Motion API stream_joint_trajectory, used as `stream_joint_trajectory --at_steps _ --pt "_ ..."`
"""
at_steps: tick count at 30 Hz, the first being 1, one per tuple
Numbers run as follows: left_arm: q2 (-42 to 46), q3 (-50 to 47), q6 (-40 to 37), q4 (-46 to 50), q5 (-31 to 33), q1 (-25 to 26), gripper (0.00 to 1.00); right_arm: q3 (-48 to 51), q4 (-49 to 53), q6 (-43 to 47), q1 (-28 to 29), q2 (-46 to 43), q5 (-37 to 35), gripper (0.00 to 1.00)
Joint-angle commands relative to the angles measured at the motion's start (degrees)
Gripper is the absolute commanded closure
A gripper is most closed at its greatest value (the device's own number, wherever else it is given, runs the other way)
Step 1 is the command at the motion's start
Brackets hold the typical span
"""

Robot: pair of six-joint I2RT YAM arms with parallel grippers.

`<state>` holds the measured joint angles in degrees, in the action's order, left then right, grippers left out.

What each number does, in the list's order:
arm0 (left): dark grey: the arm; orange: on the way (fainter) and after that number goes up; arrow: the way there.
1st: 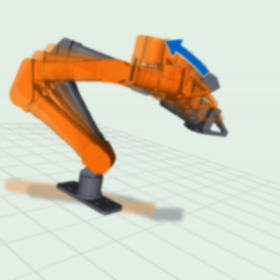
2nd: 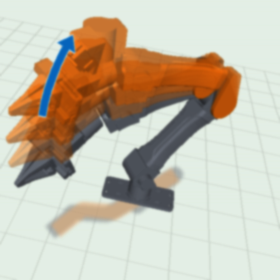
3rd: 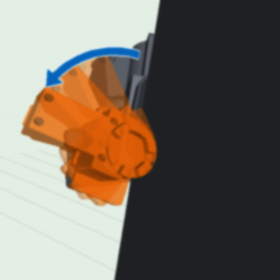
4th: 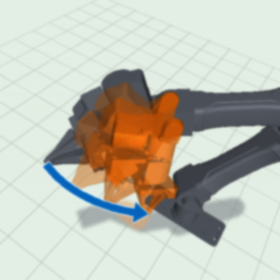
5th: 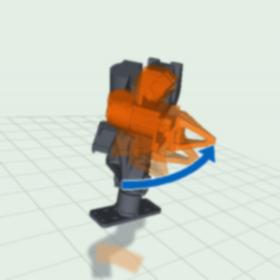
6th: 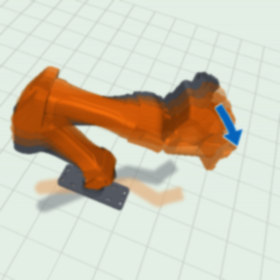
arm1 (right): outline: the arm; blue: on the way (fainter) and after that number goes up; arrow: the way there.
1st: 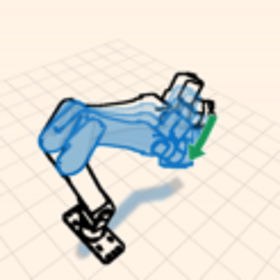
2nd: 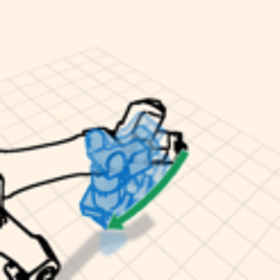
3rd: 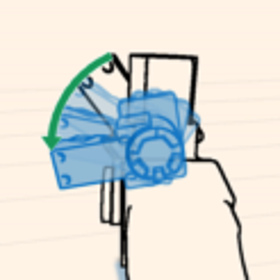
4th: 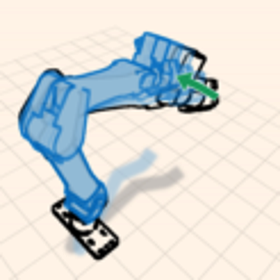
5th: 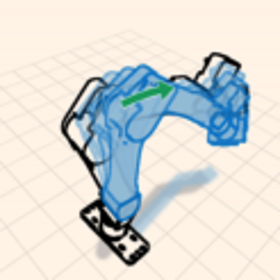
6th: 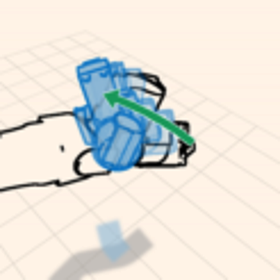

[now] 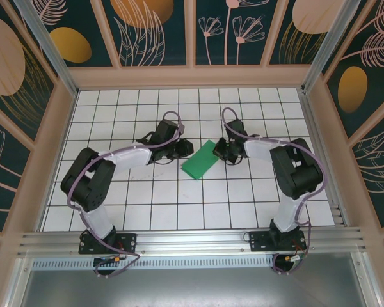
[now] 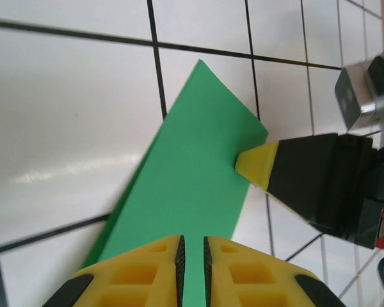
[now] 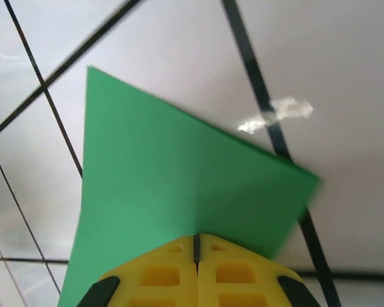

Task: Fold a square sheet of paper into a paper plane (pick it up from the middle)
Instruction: Rotate the paper at the center of the table.

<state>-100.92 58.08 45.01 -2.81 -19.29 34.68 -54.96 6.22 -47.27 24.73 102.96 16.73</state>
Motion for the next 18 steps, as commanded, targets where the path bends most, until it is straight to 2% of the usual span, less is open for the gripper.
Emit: stream_joint_trajectory --at_steps 1,8,13,18 --pt "2.25 -1.96 7.26 -4.77 -1.07 2.77 0.82 3.64 -5.82 -3.66 -0.56 -4.62 3.79 0.99" --pt "2.32 -7.25 15.47 -10.71 4.33 9.67 0.93 9.89 -14.41 1.46 -0.21 -7.84 13.76 1.00" --pt "1.87 -8.23 17.64 -11.85 5.58 11.70 0.95 11.63 -14.07 4.69 -0.16 -8.14 14.92 1.00" --pt "0.83 -8.50 19.14 -9.15 8.00 12.39 0.95 11.06 -13.03 5.78 -0.07 -6.59 14.61 1.00"
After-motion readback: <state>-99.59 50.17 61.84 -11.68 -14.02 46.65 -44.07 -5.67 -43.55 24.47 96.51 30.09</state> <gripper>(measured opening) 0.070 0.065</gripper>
